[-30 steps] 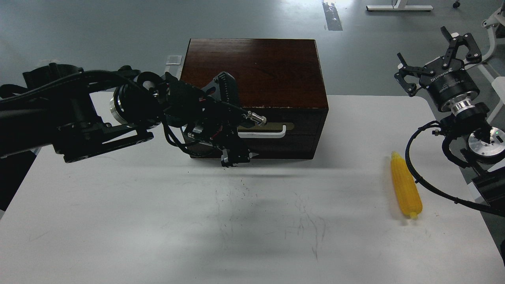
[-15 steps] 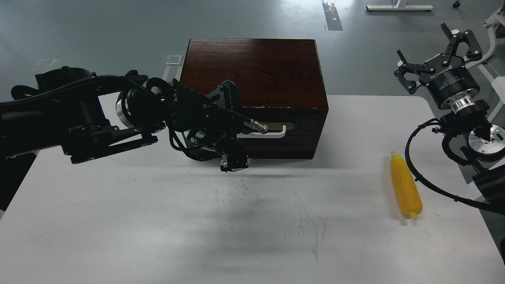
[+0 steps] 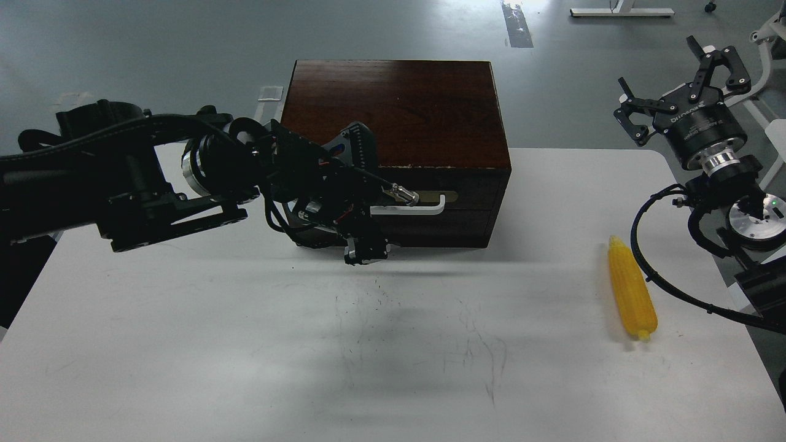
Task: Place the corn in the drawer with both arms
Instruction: 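Reach the left gripper to the white drawer handle and grasp it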
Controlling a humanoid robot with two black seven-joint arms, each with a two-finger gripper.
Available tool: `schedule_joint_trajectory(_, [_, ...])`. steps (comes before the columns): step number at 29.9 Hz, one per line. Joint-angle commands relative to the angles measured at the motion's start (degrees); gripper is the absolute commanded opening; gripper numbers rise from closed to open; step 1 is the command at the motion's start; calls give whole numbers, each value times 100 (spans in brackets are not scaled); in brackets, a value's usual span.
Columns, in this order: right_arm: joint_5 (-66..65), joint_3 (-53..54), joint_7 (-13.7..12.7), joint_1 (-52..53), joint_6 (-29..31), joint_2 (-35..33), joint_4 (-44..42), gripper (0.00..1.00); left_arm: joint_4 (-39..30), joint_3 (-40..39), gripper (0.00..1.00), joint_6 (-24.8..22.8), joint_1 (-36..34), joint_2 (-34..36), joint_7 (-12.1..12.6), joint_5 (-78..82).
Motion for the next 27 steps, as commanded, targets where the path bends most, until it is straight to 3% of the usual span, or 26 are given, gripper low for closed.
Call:
schedule_joint_trajectory(1, [0, 0, 0, 24, 0, 0, 0, 100, 16, -3, 69, 0, 0, 17, -2, 0])
schedule_joint_trajectory(22, [0, 9, -9, 139, 0, -9, 18, 100, 315, 322, 68, 0, 9, -150, -10, 0])
schedule_joint_trajectory(27, [0, 9, -9, 139, 0, -9, 9, 100, 315, 340, 53, 0, 18, -167, -98, 0])
